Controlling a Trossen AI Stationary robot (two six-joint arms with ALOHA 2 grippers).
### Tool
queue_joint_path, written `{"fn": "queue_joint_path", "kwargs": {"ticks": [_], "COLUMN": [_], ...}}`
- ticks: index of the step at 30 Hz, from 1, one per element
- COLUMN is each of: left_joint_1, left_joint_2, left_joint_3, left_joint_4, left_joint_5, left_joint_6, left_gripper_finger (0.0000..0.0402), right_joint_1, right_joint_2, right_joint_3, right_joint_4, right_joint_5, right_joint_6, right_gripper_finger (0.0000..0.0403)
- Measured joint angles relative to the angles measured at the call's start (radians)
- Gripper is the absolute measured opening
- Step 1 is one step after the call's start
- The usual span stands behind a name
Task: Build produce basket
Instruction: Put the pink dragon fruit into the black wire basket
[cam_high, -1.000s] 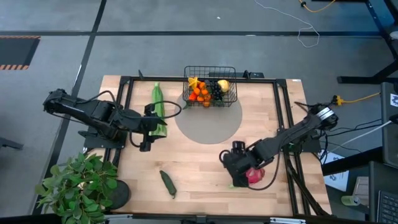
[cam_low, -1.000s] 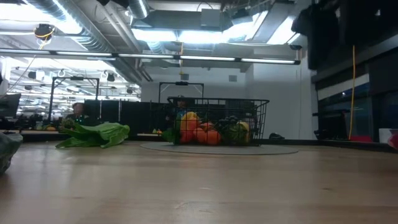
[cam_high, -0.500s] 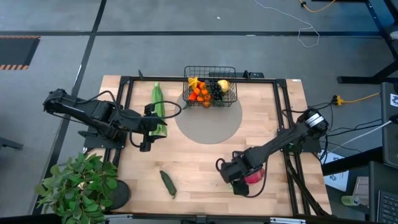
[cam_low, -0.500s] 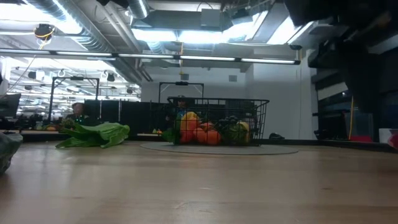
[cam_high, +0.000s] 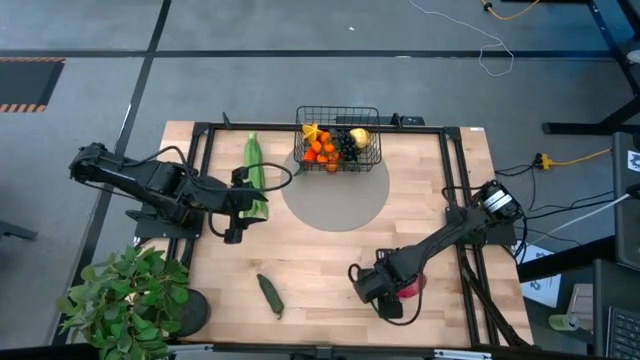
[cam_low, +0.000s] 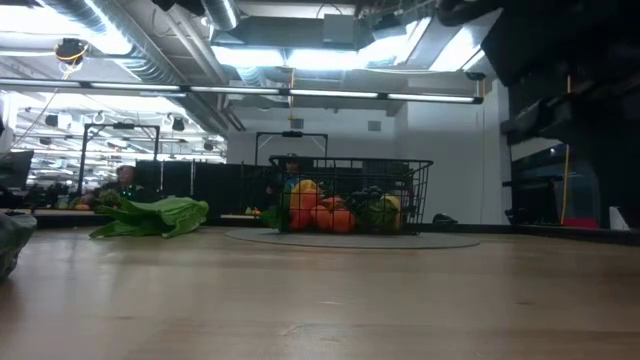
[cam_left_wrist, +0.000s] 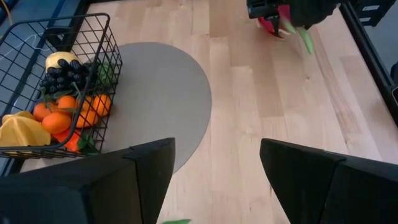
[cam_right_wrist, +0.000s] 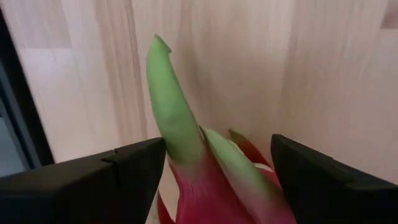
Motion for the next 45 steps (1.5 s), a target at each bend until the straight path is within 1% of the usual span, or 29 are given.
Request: {"fn": "queue_joint_path", "kwargs": {"ticks": [8, 12, 16, 24, 30, 36, 40, 45], "left_joint_1": [0.0, 0.0, 0.0, 0.0, 0.0, 0.0, 0.0, 0.0], "left_joint_2": [0.0, 0.0, 0.0, 0.0, 0.0, 0.0, 0.0, 0.0], "left_joint_3": [0.0, 0.0, 0.0, 0.0, 0.0, 0.0, 0.0, 0.0], "left_joint_4": [0.0, 0.0, -0.004, -0.007, -0.007, -0.007, -0.007, -0.007], "left_joint_5": [0.0, 0.0, 0.0, 0.0, 0.0, 0.0, 0.0, 0.0], "left_joint_6": [0.0, 0.0, 0.0, 0.0, 0.0, 0.0, 0.0, 0.002], "left_gripper_finger": [0.0226, 0.0226, 0.0226, 0.0226, 0.0226, 0.0226, 0.0226, 0.0226], "right_joint_1": [0.0, 0.0, 0.0, 0.0, 0.0, -0.003, -0.02, -0.063], "right_joint_2": [0.001, 0.001, 0.001, 0.001, 0.001, 0.001, 0.001, 0.001], "right_joint_3": [0.0, 0.0, 0.0, 0.0, 0.0, 0.0, 0.0, 0.0], "right_joint_4": [0.0, 0.001, 0.012, 0.043, 0.043, 0.034, -0.031, -0.113], "right_joint_5": [-0.019, -0.058, -0.079, -0.081, -0.081, -0.072, -0.068, -0.002], "right_joint_6": [0.047, 0.046, 0.048, 0.047, 0.045, 0.032, 0.016, 0.005], "right_gripper_finger": [0.0277, 0.0253, 0.0208, 0.0111, 0.0016, 0.0005, 0.0003, 0.0002]}}
